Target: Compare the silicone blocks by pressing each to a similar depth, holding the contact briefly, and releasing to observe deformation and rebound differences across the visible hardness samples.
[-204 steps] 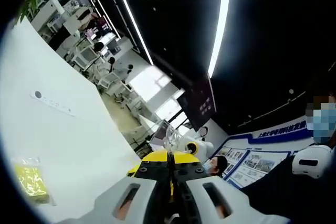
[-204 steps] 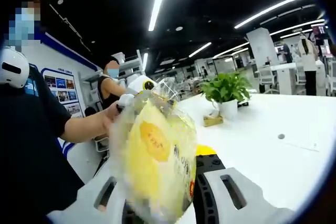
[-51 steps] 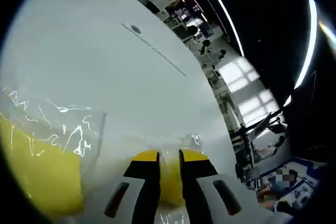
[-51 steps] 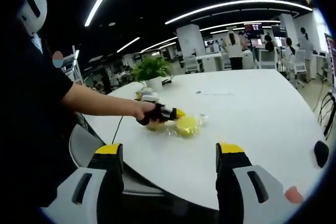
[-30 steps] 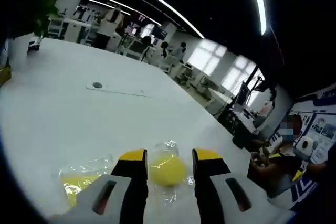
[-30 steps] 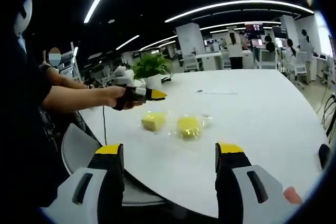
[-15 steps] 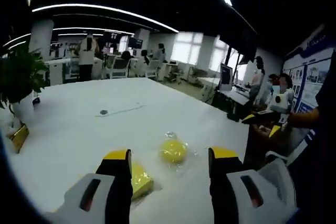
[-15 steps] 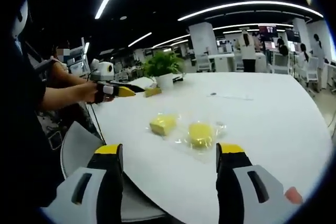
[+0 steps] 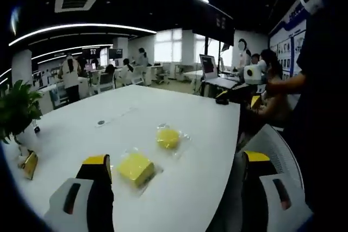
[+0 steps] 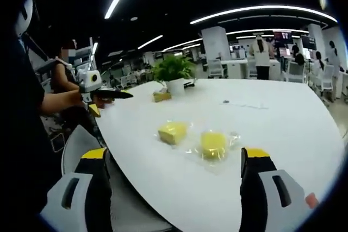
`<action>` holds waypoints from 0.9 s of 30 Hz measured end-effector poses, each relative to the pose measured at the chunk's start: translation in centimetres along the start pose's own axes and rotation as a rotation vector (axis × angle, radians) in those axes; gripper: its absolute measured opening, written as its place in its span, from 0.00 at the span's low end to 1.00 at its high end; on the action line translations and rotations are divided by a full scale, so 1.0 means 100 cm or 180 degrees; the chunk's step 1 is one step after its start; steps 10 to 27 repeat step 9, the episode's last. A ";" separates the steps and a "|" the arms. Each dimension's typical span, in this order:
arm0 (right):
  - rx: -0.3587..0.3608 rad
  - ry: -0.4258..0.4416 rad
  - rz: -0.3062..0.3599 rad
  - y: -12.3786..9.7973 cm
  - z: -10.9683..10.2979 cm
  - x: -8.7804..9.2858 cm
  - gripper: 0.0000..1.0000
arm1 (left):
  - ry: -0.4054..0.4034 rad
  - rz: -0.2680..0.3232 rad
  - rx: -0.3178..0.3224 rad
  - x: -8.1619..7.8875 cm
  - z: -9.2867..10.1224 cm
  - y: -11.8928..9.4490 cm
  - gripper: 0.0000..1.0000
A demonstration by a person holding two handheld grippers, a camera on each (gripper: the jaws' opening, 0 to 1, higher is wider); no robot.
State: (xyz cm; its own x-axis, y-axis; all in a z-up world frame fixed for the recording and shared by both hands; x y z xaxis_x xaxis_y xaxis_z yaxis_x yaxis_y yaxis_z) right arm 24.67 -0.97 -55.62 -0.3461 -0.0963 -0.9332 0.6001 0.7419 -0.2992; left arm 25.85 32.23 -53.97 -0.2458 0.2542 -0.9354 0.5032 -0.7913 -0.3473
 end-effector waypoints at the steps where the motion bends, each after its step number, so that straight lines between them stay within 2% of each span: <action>1: -0.0008 0.0003 -0.0025 0.000 0.000 0.001 0.96 | -0.0024 -0.0050 -0.0018 0.005 -0.001 -0.004 0.99; 4: -0.0022 -0.0089 -0.0166 0.001 -0.004 0.008 0.96 | -0.0085 -0.0028 -0.0017 0.014 -0.003 -0.013 0.99; 6: 0.0113 -0.0178 -0.0339 -0.001 -0.001 0.016 0.96 | -0.0148 -0.0033 0.0017 0.019 -0.003 -0.019 0.99; 7: 0.0214 -0.0131 -0.0460 -0.001 0.001 0.021 0.96 | -0.0181 -0.0039 0.0057 0.022 -0.002 -0.021 0.99; 9: 0.0330 -0.0080 -0.0556 -0.002 0.003 0.024 0.96 | -0.0205 -0.0032 0.0142 0.027 0.000 -0.024 0.99; 27: 0.0330 -0.0080 -0.0556 -0.002 0.003 0.024 0.96 | -0.0205 -0.0032 0.0142 0.027 0.000 -0.024 0.99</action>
Point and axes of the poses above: the point that each gripper's makers call its tool centre point, and the gripper's own axes: y roughly forward along the fingers, z roughly to its right, x roughly out of its underside, the point moved 6 cm from there along -y, roughly backward along the fingers, and after that the axes turned 1 degree about x, right-handed, at the moved point
